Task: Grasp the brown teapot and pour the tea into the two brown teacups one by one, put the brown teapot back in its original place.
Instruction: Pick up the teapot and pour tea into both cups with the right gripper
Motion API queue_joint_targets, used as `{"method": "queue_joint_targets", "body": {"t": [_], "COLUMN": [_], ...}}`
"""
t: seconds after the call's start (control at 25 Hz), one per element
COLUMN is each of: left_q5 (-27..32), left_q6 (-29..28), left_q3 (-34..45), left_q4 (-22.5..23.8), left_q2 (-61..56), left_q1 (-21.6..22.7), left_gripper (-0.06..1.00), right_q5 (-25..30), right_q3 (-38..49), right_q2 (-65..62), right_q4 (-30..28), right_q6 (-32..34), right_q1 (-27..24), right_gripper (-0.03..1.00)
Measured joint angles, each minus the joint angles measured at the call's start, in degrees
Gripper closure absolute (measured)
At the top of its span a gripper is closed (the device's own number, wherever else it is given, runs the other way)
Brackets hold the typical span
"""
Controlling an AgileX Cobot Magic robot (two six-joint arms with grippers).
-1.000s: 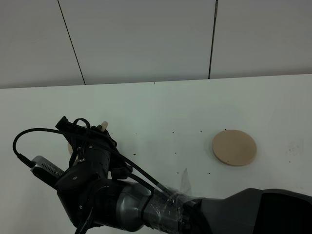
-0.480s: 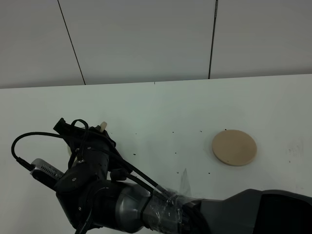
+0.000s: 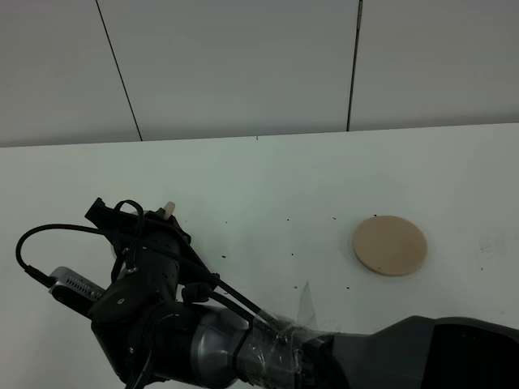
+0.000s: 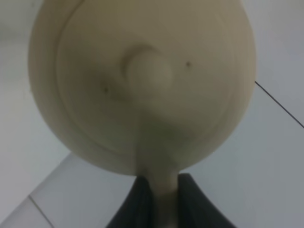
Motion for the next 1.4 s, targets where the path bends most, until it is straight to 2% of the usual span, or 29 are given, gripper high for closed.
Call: {"method": "queue_joint_targets", "body": {"t": [1.4], "left_q5": [0.0], "left_q6": [0.05], "left_q3": [0.0], "left_q4": [0.0], "left_q2": [0.0], "left_q1": [0.0], "left_gripper": [0.7], "right_q5": [0.37], "right_q3": [0.0], "right_q2": [0.0], "right_q4": [-1.58], "right_q6": [-0.63], "right_q1": [-0.05], "right_gripper": [0.87]}}
